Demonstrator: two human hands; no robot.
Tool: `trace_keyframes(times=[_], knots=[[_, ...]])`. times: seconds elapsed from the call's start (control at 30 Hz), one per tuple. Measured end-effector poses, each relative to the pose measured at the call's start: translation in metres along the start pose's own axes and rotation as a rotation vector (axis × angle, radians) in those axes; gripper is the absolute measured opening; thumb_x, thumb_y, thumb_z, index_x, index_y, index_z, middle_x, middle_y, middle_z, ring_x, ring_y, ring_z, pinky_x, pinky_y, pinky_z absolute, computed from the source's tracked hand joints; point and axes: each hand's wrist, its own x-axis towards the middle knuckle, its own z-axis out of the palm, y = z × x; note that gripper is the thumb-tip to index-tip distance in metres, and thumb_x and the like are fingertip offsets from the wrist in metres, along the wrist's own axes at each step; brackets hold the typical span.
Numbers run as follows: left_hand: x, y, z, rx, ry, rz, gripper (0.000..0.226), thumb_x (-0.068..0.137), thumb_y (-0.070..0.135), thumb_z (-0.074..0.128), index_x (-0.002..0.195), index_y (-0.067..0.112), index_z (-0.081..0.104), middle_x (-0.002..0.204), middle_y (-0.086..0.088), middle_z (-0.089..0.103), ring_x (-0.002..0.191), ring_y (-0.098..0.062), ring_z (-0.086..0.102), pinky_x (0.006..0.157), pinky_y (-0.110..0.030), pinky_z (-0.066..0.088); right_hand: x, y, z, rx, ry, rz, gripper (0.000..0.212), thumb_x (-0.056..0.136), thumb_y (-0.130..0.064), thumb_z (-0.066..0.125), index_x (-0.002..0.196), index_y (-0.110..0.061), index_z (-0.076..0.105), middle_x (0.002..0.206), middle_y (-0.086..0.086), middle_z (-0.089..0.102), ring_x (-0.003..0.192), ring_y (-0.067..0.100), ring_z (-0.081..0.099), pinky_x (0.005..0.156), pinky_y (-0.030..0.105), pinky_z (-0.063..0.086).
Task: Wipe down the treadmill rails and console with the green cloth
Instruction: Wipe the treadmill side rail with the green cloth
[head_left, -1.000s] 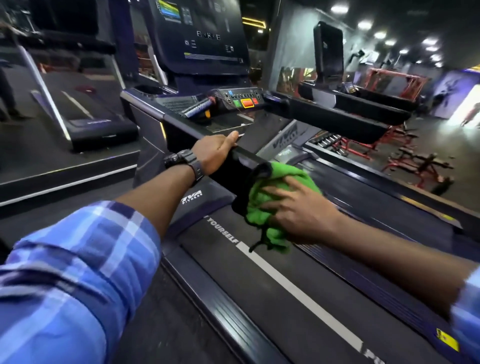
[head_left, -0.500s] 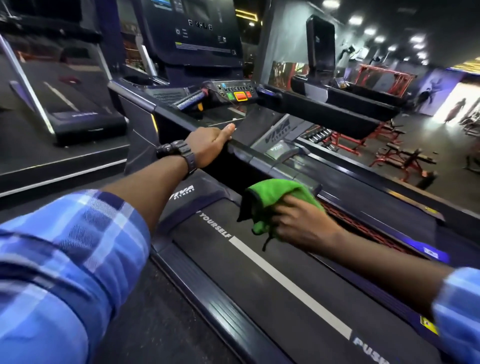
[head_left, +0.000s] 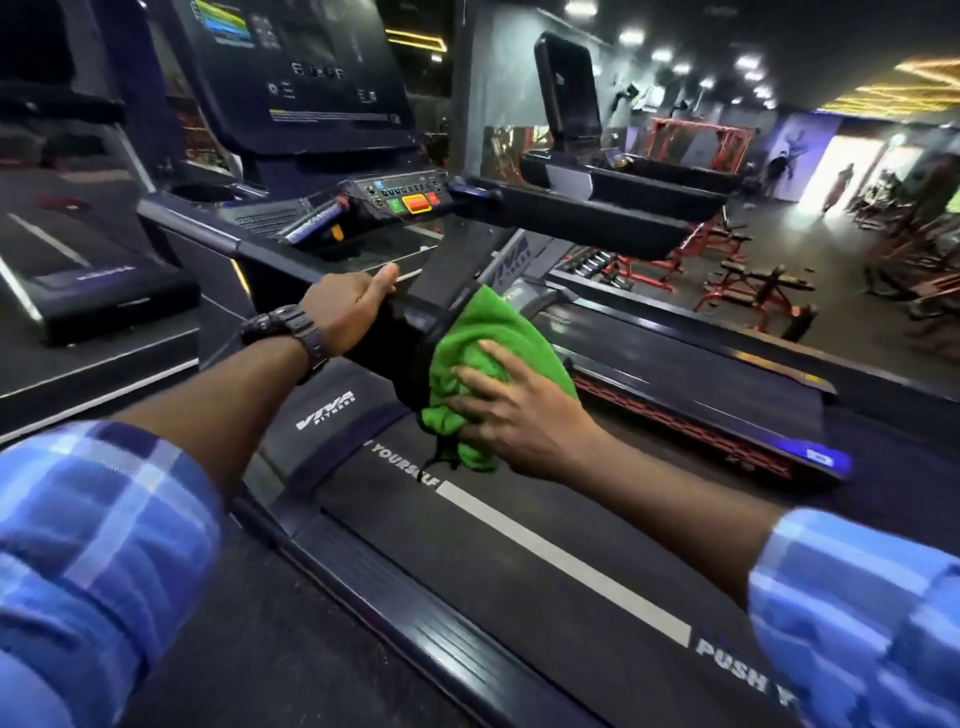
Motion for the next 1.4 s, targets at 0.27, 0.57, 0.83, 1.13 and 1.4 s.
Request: trace_keyframes(times=[0.27,0.57,0.83,1.13,1.4], knots=[[0.001,0.005,0.003,0.026,0.0,0.001,0.076,0.091,0.064,0.013,0.108,0.013,0.066,0.114,-0.023,0.063,0.108,-0.039,0.056,0.088,-0.041,0.042,0.008,-0.035,-0.004,0.677,0.614,1.229,0.059,0.077,-0.035,0.06,0.135,-0.04,0.056,0.141,0.006,0.049,0.133,0.034,0.04,0.114,0.05,0.03],[0.003,0.008,0.002,0.041,0.023,0.002,0.07,0.093,0.062,0.016,0.109,0.018,0.068,0.117,-0.019,0.064,0.113,-0.036,0.055,0.094,-0.04,0.039,0.036,-0.045,-0.015,1.848,1.375,2.006,0.03,0.088,-0.055,0.059,0.114,-0.042,0.065,0.114,-0.015,0.066,0.108,-0.001,0.061,0.097,0.027,0.047],[0.003,0.008,0.005,0.041,0.031,-0.01,0.074,0.091,0.066,0.015,0.108,0.017,0.067,0.115,-0.019,0.064,0.111,-0.037,0.055,0.093,-0.041,0.041,0.039,-0.062,-0.004,3.18,1.067,1.722,0.071,0.079,-0.069,0.052,0.129,-0.02,0.064,0.129,0.013,0.065,0.121,0.039,0.059,0.082,0.055,0.056],[0.002,0.006,0.004,0.038,0.013,-0.036,0.083,0.082,0.072,0.008,0.108,0.018,0.066,0.117,-0.017,0.064,0.112,-0.037,0.055,0.094,-0.042,0.042,0.031,-0.055,-0.022,1.942,1.092,2.048,0.052,0.1,-0.051,0.04,0.141,-0.019,0.046,0.144,0.007,0.053,0.121,0.015,0.053,0.105,0.034,0.042],[0.001,0.006,0.005,0.054,0.042,-0.042,0.075,0.086,0.061,0.013,0.1,0.009,0.066,0.11,-0.019,0.066,0.105,-0.037,0.058,0.088,-0.042,0.044,0.032,0.008,-0.022,0.491,0.144,1.183,0.046,0.08,-0.052,0.049,0.12,-0.036,0.064,0.128,0.0,0.061,0.114,0.029,0.057,0.103,0.056,0.033]])
